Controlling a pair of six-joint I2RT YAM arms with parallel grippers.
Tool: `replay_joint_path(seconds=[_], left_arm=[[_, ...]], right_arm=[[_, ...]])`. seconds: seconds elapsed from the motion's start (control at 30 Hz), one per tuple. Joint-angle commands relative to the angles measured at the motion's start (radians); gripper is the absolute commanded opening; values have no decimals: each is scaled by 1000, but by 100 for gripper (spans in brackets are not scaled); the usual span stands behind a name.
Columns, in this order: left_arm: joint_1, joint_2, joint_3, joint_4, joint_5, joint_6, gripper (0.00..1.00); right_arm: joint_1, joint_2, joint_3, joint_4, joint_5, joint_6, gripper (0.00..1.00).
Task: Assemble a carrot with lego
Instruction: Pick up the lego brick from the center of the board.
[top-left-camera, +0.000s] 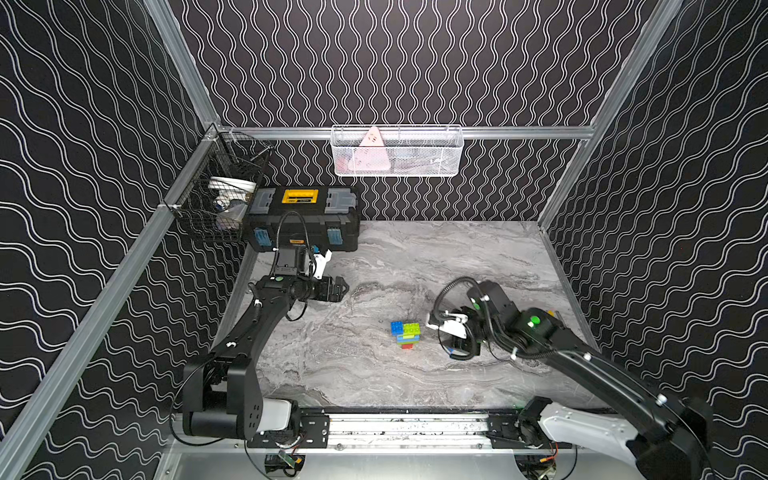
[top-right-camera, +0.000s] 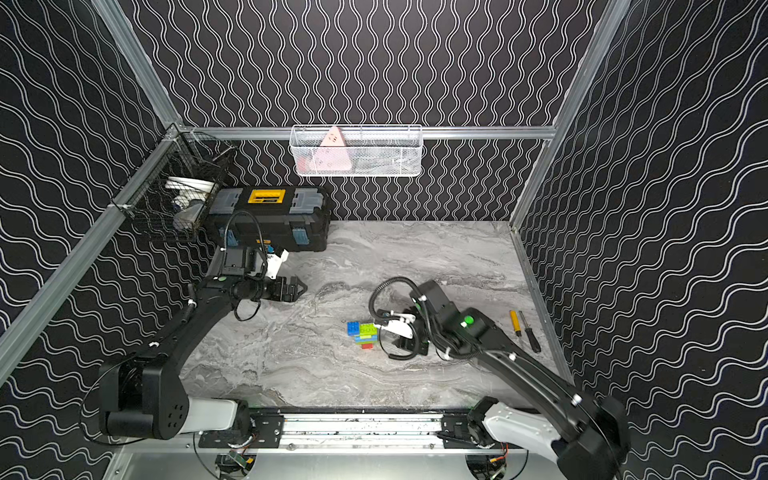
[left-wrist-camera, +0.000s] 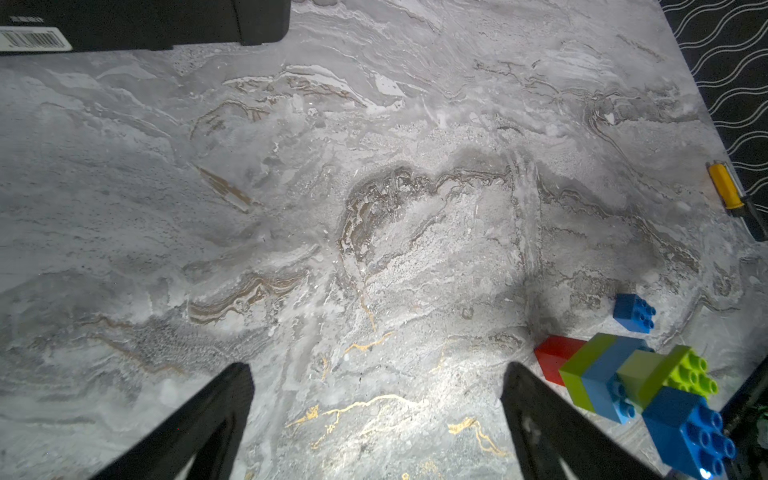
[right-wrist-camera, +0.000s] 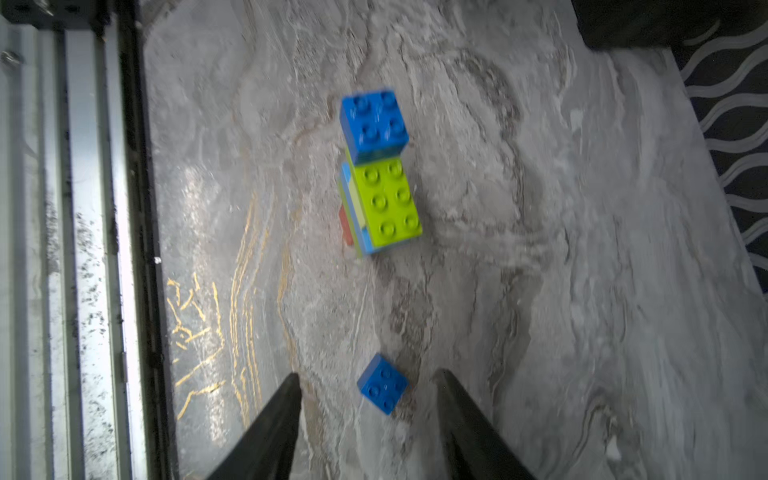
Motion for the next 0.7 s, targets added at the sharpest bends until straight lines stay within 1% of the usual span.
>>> replay_joint_path(seconds=[0.0,0.07,0.13,0.27,0.33,0.4,0.47,0.67], left_arm=[[-1,8,3,13,53,1,98],[-2,9,4,15,59,-3,98],[-3,9,0,16,60,-3,98],[-2,8,-1,16,60,-1,98],[-3,7,-1,13,58,0,97],[-2,8,-1,13,57,1,97],[-2,8,-1,13,58,1,97],[-2,12,-3,13,63,0,97]], right_arm=[[-81,-42,-84,59,196,249,55],[-101,-15,-125,62,183,300,55],[-103,44,-141,97,169,318,55],[-102,205,-119,191,99,352,56],[-92,259,-112,231,72,359,57],[-86,292,-120,282,58,363,58],[-84,326,-124,310,78,363,58],[-87,391,-131,303,81,340,58]])
